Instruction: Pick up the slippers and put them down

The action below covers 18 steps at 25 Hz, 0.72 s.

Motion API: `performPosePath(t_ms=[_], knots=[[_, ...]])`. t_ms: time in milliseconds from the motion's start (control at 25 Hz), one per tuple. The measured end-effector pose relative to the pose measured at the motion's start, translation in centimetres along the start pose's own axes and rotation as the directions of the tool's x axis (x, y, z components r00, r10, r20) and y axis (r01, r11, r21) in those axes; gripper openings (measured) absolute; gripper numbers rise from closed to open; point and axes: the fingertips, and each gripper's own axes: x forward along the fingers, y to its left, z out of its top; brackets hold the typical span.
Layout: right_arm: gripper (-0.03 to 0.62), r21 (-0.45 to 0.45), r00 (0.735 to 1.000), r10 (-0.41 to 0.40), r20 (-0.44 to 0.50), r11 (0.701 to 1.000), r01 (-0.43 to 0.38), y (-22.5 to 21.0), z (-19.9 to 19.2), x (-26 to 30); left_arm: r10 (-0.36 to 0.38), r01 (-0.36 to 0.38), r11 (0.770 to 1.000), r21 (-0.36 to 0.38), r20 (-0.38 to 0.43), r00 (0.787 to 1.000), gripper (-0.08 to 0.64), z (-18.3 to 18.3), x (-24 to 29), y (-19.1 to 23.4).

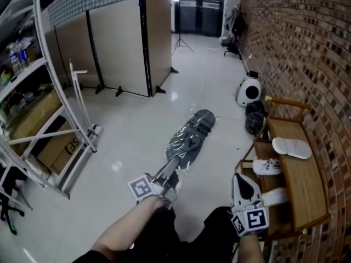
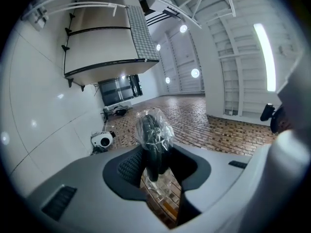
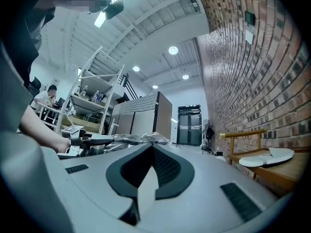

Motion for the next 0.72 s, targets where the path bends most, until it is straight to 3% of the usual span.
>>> performPosePath(t_ms=[160,440,720], knots=[[0.009,0.012,0.999,-0.012,-0.030,1.000,0.012,-1.9,-2.1,2.6,0.015,-0.015,0.999,-0.032,0.013,1.000,0.123,0.0,0.2,2.9],[0.009,0.055,0.996,-0.003,-0.089,0.998,0.008,-4.8,-7.5,8.5,0.014,-0.014,1.000,-0.004,0.012,1.000,0.124,0.4,2.1,8.9],[0.011,0.114,0.995,-0.014,-0.100,0.993,0.025,-6.3,-12.3,14.1,0.124,-0.110,0.984,-0.139,0.092,0.988,0.124,-2.7,3.4,14.8]])
